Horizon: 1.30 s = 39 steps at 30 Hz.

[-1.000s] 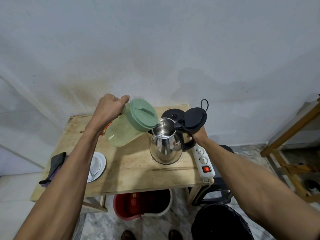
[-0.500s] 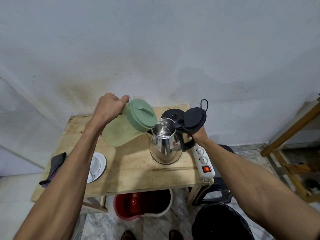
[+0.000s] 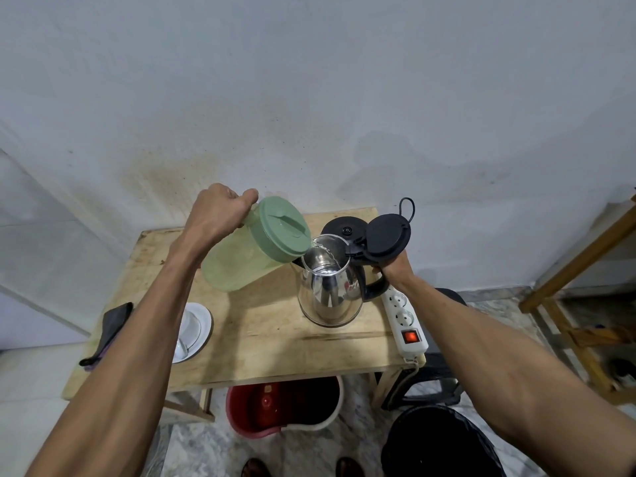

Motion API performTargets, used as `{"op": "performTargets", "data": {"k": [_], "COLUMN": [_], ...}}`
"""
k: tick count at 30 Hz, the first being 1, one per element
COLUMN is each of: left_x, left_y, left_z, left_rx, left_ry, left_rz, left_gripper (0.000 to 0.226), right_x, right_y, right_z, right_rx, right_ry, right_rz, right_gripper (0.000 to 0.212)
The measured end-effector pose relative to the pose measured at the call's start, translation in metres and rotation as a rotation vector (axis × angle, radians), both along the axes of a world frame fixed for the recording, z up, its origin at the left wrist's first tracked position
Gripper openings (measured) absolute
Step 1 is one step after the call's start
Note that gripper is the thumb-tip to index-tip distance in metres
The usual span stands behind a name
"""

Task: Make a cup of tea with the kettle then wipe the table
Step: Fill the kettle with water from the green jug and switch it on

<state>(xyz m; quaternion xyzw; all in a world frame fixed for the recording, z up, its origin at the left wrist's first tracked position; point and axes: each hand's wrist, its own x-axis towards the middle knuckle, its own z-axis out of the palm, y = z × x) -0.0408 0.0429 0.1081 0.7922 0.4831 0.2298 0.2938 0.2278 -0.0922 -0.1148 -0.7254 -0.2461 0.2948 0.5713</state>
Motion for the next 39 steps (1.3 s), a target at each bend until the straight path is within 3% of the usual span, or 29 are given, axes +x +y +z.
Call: {"op": "performTargets", "data": {"k": [39], "left_x": [0.0009], "left_y": [0.0001], "left_z": [0.0078], "left_rx": [0.051], "left_ry": [0.041], "left_rz": [-0.005], "left_gripper": [0.044], "right_x": [0.0009], "right_y": [0.0006], "right_z": [0.0005], "right_rx": [-0.002], "right_ry": [-0.002], "right_rz": [0.014], "right_gripper": [0.008]}}
